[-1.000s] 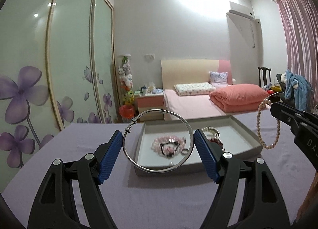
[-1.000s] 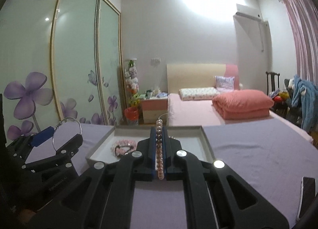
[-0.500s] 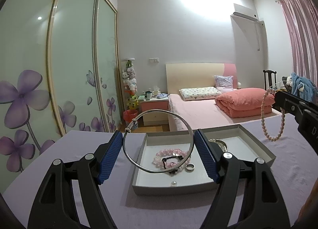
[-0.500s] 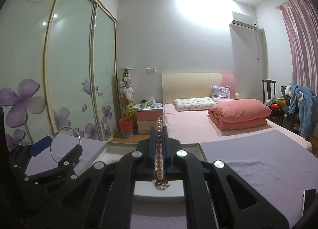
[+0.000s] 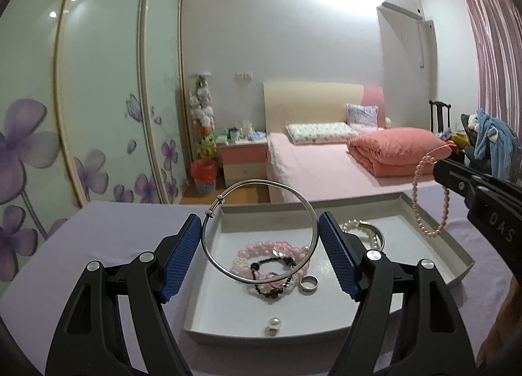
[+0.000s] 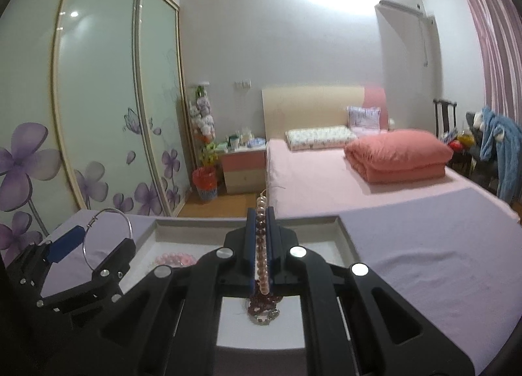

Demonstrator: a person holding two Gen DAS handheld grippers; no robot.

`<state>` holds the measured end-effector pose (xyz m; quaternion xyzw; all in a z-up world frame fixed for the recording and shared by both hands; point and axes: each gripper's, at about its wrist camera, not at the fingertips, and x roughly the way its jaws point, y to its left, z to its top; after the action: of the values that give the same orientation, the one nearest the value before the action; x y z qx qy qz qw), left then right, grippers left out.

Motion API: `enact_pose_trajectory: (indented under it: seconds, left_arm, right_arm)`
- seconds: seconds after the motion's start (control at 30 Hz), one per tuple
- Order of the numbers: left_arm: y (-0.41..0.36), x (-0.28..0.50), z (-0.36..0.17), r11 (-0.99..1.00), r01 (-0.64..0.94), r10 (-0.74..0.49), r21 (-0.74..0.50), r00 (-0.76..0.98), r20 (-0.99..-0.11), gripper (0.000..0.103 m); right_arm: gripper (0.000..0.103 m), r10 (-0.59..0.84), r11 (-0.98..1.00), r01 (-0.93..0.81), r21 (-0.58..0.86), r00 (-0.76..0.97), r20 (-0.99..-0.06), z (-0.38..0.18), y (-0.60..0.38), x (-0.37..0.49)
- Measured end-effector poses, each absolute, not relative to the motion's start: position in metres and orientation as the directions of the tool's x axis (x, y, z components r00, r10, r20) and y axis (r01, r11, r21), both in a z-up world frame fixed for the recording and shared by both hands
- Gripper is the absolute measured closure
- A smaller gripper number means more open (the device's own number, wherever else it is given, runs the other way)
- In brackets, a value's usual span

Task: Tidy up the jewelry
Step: 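Lower the bangle into the tray and open the left gripper while the right gripper releases the pearl bracelet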

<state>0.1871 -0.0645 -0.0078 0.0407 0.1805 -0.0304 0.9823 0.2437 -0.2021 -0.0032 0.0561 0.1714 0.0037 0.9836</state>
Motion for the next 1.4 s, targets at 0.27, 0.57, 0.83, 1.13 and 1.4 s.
enact_pose_trajectory:
  seconds: [0.27,0.57,0.83,1.13,1.4]
  left_arm:
    - [-0.073,0.203,-0.022,0.992,0.108,-0.070,0.065,0.899,-0.432,0.029]
    - [-0.073,0.217,-0.028,0.990,0.134,-0.095,0.044,0.866,-0.491,0.029]
    - [-0.065,0.219,-0.024,0.993,0.122,-0.103,0.007,0.869,-0.483,0.024]
    - [-0.053,0.211,-0.013,0.996,0.091,-0.079,0.002,0.882,-0.465,0.024]
    - [-0.029,0.177,0.017,0.998,0.066,-0.060,0.000,0.914,-0.402,0.023]
  right_arm:
    - [0.096,0.054,0.985,0.023,0.171,0.901,-0.430,-0.029,-0.209,0.275]
    - [0.090,0.081,0.978,0.023,0.208,0.874,-0.480,-0.046,-0.211,0.285]
    - [0.072,0.082,0.965,0.055,0.258,0.867,-0.492,-0.050,-0.223,0.287]
    - [0.067,0.066,0.966,0.064,0.250,0.876,-0.478,-0.039,-0.225,0.274]
    - [0.043,0.072,0.972,0.033,0.232,0.901,-0.428,-0.009,-0.220,0.228]
